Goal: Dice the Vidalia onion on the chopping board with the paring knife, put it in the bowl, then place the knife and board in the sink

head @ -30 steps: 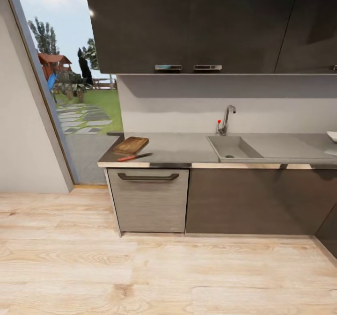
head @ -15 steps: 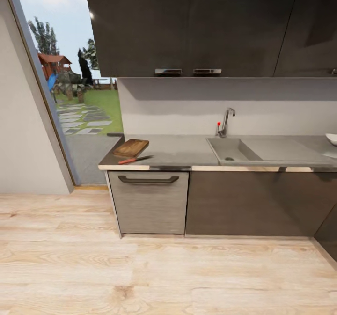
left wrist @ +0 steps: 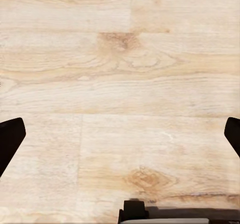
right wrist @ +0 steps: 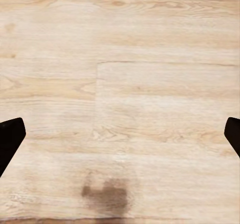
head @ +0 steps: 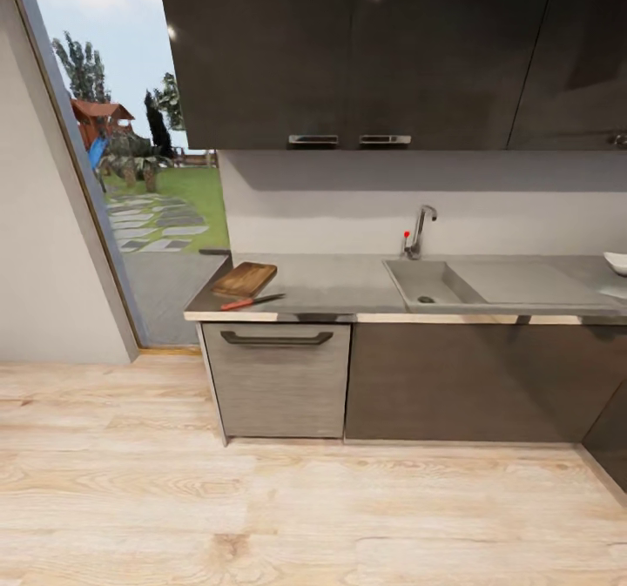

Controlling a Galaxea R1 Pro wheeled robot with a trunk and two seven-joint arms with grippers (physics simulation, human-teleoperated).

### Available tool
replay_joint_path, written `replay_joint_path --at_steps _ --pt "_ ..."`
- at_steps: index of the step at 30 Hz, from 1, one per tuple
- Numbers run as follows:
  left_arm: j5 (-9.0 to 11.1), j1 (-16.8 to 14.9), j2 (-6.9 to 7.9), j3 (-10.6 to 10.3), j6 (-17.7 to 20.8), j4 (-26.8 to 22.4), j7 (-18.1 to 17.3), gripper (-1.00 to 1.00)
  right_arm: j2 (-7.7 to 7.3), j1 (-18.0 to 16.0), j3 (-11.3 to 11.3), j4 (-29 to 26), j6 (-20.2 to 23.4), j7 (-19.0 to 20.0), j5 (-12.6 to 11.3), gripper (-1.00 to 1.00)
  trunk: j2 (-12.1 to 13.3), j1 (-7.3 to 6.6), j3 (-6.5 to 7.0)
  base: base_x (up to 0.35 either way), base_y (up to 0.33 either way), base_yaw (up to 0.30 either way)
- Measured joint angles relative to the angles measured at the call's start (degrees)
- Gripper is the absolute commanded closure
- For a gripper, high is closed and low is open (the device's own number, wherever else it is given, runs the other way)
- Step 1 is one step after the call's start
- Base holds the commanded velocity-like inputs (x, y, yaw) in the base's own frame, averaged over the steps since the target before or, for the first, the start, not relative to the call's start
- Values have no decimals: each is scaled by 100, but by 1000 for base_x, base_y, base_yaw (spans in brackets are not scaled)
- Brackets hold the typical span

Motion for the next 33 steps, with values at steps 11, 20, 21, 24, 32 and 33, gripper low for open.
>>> replay_joint_path --at_steps 11,20,21,24,32,33 --pt "-2 0 -6 -2 -6 54 0 -100 -10 0 -12 -1 5 0 0 -100 441 -242 198 0 0 0" --pt "0 0 -10 -2 -10 54 0 -100 -11 0 -12 -1 3 0 0 -100 803 -439 359 0 0 0" --pt "0 0 -19 -2 -7 57 0 -100 -11 0 -12 -1 2 0 0 -100 843 -461 377 0 0 0" --pt "0 0 -53 -2 -3 30 1 -100 -11 0 -12 -1 1 0 0 -100 963 -527 431 0 0 0" --pt "7 0 -117 -2 6 91 0 -100 -16 0 -12 0 0 -4 0 -100 1284 -703 575 0 0 0" --pt "3 0 -126 -2 2 101 0 -100 -18 0 -12 1 0 -7 1 -100 1324 -725 593 0 0 0"
